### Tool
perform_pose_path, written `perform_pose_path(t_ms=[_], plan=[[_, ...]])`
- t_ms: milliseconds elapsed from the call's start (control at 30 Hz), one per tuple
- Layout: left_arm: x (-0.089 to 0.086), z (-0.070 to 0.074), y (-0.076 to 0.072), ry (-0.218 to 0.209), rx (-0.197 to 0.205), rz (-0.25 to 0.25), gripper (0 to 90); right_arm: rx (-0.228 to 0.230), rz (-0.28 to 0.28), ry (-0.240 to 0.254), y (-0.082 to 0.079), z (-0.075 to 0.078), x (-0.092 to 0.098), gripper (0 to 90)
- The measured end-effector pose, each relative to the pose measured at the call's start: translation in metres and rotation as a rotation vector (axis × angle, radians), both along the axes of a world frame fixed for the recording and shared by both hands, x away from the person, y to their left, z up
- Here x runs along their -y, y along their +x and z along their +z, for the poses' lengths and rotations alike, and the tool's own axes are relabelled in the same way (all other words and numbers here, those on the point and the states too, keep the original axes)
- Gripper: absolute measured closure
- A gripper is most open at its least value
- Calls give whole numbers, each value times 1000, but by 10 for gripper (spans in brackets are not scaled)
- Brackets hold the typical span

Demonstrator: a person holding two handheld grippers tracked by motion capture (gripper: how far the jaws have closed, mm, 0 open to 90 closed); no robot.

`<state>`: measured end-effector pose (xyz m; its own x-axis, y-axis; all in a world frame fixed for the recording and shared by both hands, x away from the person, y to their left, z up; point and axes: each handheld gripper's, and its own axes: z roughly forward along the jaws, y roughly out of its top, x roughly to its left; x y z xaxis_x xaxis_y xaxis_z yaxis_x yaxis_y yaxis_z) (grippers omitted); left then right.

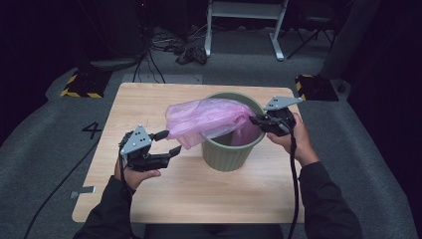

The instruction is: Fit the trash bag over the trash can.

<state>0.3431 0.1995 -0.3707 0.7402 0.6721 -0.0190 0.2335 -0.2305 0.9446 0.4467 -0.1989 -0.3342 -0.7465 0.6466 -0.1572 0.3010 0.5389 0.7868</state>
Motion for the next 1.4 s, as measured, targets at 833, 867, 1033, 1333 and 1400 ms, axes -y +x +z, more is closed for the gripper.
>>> perform_pose_path(t_ms=[833, 867, 1033, 1333, 1400], plan=[[14, 12, 10, 1, 108, -30, 883, 73, 142, 53, -22, 19, -8, 357], [12, 14, 9, 3, 112, -29, 886, 81, 153, 48, -23, 20, -11, 383], [3, 24, 3, -9, 131, -25, 886, 59, 174, -45, -23, 17, -30, 531], [3, 37, 1, 13, 152, -6, 887, 7, 172, -10, -20, 16, -34, 252], [8, 40, 2, 16, 155, -13, 887, 13, 194, 34, -25, 21, -29, 222]])
